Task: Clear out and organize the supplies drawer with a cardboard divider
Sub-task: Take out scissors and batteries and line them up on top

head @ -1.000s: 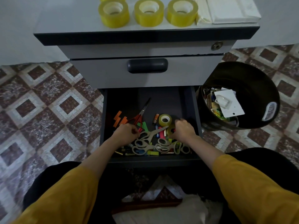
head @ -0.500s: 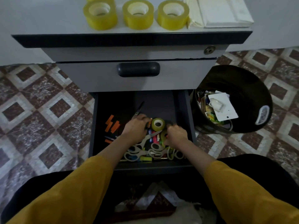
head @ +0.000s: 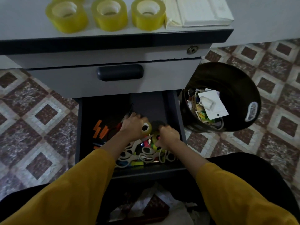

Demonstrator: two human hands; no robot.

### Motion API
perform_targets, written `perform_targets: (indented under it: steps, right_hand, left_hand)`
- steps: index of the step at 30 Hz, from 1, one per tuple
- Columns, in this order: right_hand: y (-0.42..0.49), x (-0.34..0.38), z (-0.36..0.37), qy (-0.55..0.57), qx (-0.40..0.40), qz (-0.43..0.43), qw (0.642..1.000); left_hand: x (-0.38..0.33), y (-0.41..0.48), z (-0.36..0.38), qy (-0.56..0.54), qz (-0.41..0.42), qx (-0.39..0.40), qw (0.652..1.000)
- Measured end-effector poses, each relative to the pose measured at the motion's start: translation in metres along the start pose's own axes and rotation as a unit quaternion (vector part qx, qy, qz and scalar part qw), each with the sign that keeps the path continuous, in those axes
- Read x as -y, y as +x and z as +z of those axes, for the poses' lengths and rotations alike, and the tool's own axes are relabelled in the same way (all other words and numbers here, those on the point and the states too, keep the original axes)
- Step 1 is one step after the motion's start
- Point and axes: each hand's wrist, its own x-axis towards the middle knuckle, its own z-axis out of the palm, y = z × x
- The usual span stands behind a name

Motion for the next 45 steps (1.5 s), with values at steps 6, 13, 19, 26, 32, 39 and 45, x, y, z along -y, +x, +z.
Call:
perform_targets:
  steps: [6, 13, 19, 26, 32, 39, 45]
  right_hand:
    - [-0.017, 0.004, -0.007, 0.0, -0.026, -0.011, 1.0]
    - [-0.06, 0.017, -0.047, -0.02, -0.1, -0.058, 0.993]
    - [-0.097, 0.031, -0.078, 0.007, -0.117, -0.084, 0.99]
    - [-0.123, 0.046, -0.122, 0.087, -0.17, -0.119, 0.974]
    - [-0.134, 0.066, -0.176, 0.151, -0.236, -0.165, 0.946]
    - [-0.137, 0.098, -0.232, 0.184, -0.327, -0.182, 0.909]
    - [-0.123, 0.113, -0.263, 0.163, -0.338, -0.177, 0.91]
  left_hand:
    - [0.019, -0.037, -0.03, -0.045, -0.053, -0.019, 0.997]
    - [0.031, -0.097, -0.07, -0.115, -0.077, -0.074, 0.988]
    - [0.032, -0.145, -0.104, -0.166, -0.089, -0.114, 0.975]
    - [0.038, -0.18, -0.142, -0.202, -0.087, -0.17, 0.961]
    - [0.047, -0.191, -0.181, -0.247, -0.083, -0.255, 0.931]
    - [0.062, -0.19, -0.215, -0.26, -0.076, -0.355, 0.895]
    - [0.084, -0.183, -0.234, -0.257, -0.092, -0.407, 0.872]
